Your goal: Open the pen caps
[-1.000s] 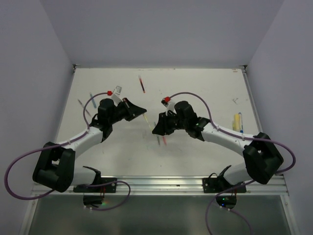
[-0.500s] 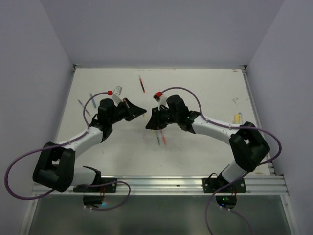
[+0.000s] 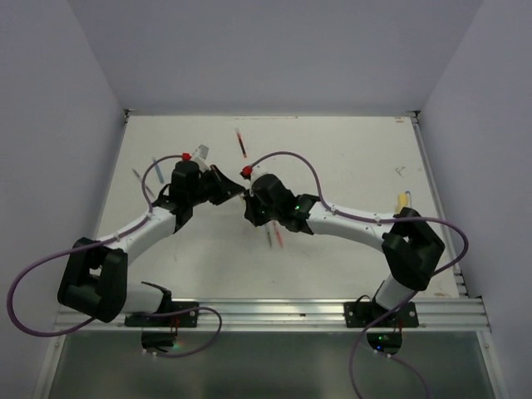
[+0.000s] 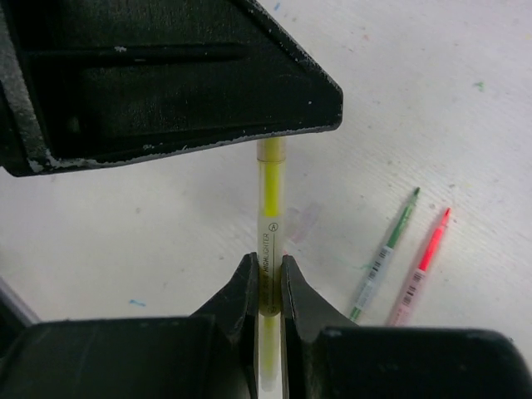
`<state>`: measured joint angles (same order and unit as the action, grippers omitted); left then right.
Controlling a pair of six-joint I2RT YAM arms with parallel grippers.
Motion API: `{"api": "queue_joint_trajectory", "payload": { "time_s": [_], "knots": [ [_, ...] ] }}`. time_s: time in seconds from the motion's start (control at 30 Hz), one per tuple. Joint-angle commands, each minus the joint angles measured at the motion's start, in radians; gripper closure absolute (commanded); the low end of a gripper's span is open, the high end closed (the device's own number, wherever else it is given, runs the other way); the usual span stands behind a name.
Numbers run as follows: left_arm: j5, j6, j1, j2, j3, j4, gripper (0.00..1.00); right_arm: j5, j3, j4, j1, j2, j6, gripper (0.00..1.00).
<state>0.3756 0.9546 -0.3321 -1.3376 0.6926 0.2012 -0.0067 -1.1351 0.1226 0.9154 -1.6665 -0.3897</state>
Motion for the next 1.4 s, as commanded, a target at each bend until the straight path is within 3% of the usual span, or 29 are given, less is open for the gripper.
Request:
{"api": "queue_joint_trajectory", "payload": {
  "time_s": [0.0, 0.47, 0.53, 0.63, 0.77, 0.83, 0.93, 0.97, 1.1, 1.2, 1.37],
  "knots": [
    [-0.124, 0.004, 0.002, -0.011, 0.080, -0.048, 1.00, 0.312, -0.006, 0.170, 0.089, -0.013, 0.060, 1.00],
    [-0.075, 0.131, 0.064, -0.045, 0.071, 0.046, 1.00, 0.517, 0.081, 0.275, 0.184, 0.057, 0.060, 1.00],
    [-0.038, 0.128, 0.073, -0.037, 0.058, 0.099, 1.00, 0.493, 0.100, 0.287, 0.188, 0.079, 0.055, 1.00],
    [0.068, 0.095, 0.079, -0.043, 0.035, 0.251, 1.00, 0.361, 0.124, 0.264, 0.166, 0.152, 0.054, 1.00],
    [0.209, 0.105, 0.079, -0.017, -0.082, 0.592, 1.00, 0.063, 0.166, 0.167, 0.068, 0.226, 0.043, 1.00],
    [0.250, 0.089, 0.079, 0.015, -0.117, 0.645, 1.00, -0.117, 0.185, 0.109, -0.008, 0.257, 0.028, 1.00],
    [0.194, -0.012, 0.080, 0.075, -0.145, 0.511, 1.00, -0.173, 0.184, 0.104, -0.044, 0.284, 0.022, 1.00],
    [0.171, -0.054, 0.081, 0.083, -0.128, 0.353, 1.00, -0.176, 0.184, 0.107, -0.050, 0.289, 0.022, 1.00],
    [0.002, -0.172, 0.077, 0.103, -0.053, 0.016, 1.00, -0.142, 0.212, 0.133, -0.082, 0.310, -0.003, 1.00],
    [-0.041, -0.198, 0.073, 0.094, -0.082, -0.091, 1.00, -0.044, 0.224, 0.172, -0.089, 0.297, -0.008, 1.00],
    [-0.038, -0.206, 0.047, 0.029, -0.123, -0.112, 1.00, 0.066, 0.256, 0.167, -0.089, 0.255, -0.035, 1.00]
  ]
}}
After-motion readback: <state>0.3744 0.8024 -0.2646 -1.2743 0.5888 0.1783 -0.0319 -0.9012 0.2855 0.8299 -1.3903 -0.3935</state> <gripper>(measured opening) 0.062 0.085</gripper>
